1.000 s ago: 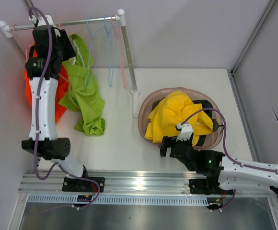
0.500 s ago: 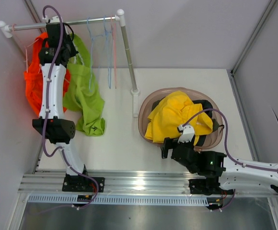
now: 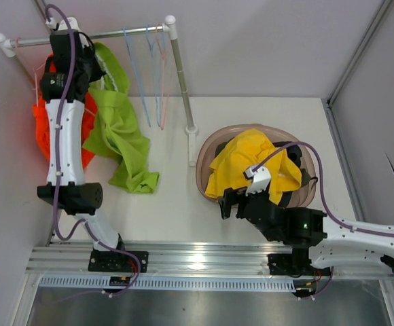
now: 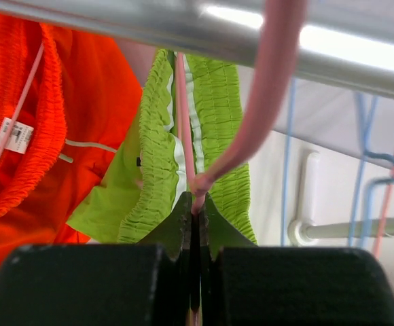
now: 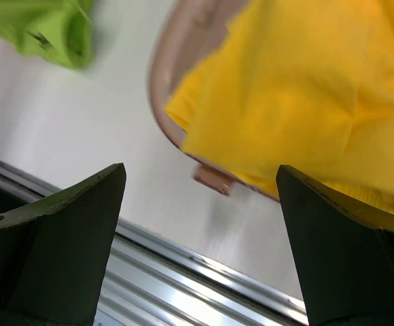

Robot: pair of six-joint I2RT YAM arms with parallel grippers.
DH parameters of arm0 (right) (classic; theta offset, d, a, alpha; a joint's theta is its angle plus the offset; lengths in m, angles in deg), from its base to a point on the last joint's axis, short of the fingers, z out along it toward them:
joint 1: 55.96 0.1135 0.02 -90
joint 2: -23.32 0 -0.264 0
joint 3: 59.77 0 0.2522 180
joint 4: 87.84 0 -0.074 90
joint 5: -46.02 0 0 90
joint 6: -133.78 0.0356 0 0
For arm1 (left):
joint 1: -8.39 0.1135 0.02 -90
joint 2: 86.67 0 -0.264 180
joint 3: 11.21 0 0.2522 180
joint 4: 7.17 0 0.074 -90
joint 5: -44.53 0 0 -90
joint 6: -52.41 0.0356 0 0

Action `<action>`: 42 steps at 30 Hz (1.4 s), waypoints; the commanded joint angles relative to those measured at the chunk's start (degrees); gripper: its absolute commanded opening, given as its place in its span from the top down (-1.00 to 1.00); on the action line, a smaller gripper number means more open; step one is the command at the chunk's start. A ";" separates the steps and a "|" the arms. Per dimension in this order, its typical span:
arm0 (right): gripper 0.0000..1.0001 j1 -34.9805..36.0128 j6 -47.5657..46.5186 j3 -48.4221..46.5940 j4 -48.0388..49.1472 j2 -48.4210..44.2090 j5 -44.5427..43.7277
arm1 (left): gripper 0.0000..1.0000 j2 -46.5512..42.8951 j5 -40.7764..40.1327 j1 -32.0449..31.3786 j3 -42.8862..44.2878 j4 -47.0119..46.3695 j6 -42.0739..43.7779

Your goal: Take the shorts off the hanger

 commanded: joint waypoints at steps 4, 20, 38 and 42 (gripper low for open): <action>-0.99 7.27 -15.27 -17.33 9.43 5.64 -3.37 | 1.00 -16.74 0.92 -0.75 -4.13 -3.29 -0.89; -0.99 12.47 -28.73 -57.50 23.69 49.14 3.65 | 1.00 -35.99 4.61 -3.30 -29.11 -4.43 -4.41; -0.40 9.39 -19.25 -65.54 19.19 67.09 1.81 | 1.00 -41.10 7.60 -3.30 -27.18 -0.39 -4.50; 1.00 9.83 -13.46 -56.57 19.73 65.42 2.34 | 1.00 -40.48 8.04 -3.30 -25.51 -0.56 -5.20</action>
